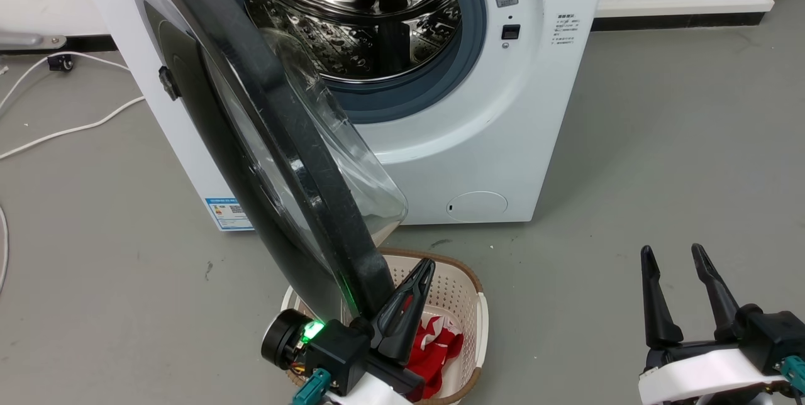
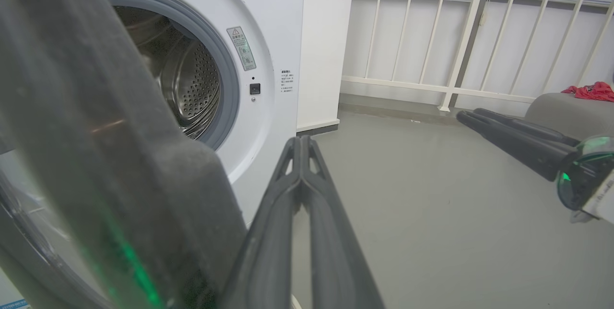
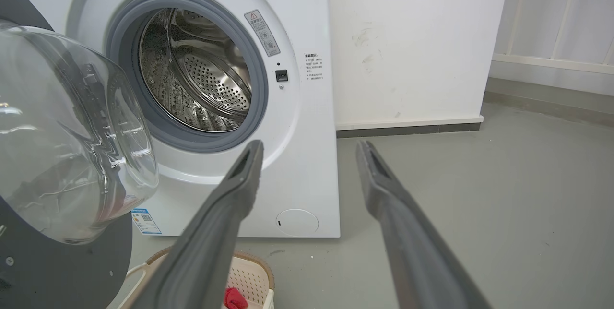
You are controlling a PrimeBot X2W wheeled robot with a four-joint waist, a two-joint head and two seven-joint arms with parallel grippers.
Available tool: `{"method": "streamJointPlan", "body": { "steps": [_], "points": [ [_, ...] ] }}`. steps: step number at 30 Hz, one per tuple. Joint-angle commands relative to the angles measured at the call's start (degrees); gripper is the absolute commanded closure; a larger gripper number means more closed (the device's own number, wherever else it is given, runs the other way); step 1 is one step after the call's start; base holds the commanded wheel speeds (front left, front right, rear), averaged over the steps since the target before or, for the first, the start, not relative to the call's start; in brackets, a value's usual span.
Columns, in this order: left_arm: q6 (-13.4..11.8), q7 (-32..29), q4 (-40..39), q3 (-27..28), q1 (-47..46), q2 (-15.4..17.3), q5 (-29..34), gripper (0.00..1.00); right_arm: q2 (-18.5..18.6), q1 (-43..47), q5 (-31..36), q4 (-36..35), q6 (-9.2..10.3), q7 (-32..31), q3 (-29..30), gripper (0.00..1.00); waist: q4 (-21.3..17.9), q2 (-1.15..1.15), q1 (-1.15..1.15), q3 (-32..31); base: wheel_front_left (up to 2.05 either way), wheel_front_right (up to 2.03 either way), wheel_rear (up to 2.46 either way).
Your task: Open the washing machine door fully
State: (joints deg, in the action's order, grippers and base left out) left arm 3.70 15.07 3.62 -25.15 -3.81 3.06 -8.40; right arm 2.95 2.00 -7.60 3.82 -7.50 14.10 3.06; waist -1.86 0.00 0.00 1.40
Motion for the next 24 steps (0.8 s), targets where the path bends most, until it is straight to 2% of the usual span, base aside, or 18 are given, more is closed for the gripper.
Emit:
{"method": "streamJointPlan", "body": {
  "steps": [1,11,24],
  "points": [
    [-0.89,0.11,0.26,2.55,-1.09,1.47,-0.14,1.00,-0.15,-0.60,-0.09,-0.15,0.02,-0.13,-0.09,0.00,0.17,0.00,0.00,0.05,0.00,0.00,0.00],
    [-2.89,0.04,-2.61,3.16,3.75,1.93,1.08,1.00,-0.15,-0.10,-0.41,-0.24,0.02,-0.38,0.09,0.00,1.96,0.00,0.00,-0.34,0.00,0.00,0.00],
    [-5.61,0.00,-10.17,4.72,10.21,2.58,2.43,1.00,-0.15,0.26,-0.55,-1.06,0.02,-1.07,0.66,0.00,11.53,0.00,0.00,0.23,0.00,0.00,0.00]
  ]
}}
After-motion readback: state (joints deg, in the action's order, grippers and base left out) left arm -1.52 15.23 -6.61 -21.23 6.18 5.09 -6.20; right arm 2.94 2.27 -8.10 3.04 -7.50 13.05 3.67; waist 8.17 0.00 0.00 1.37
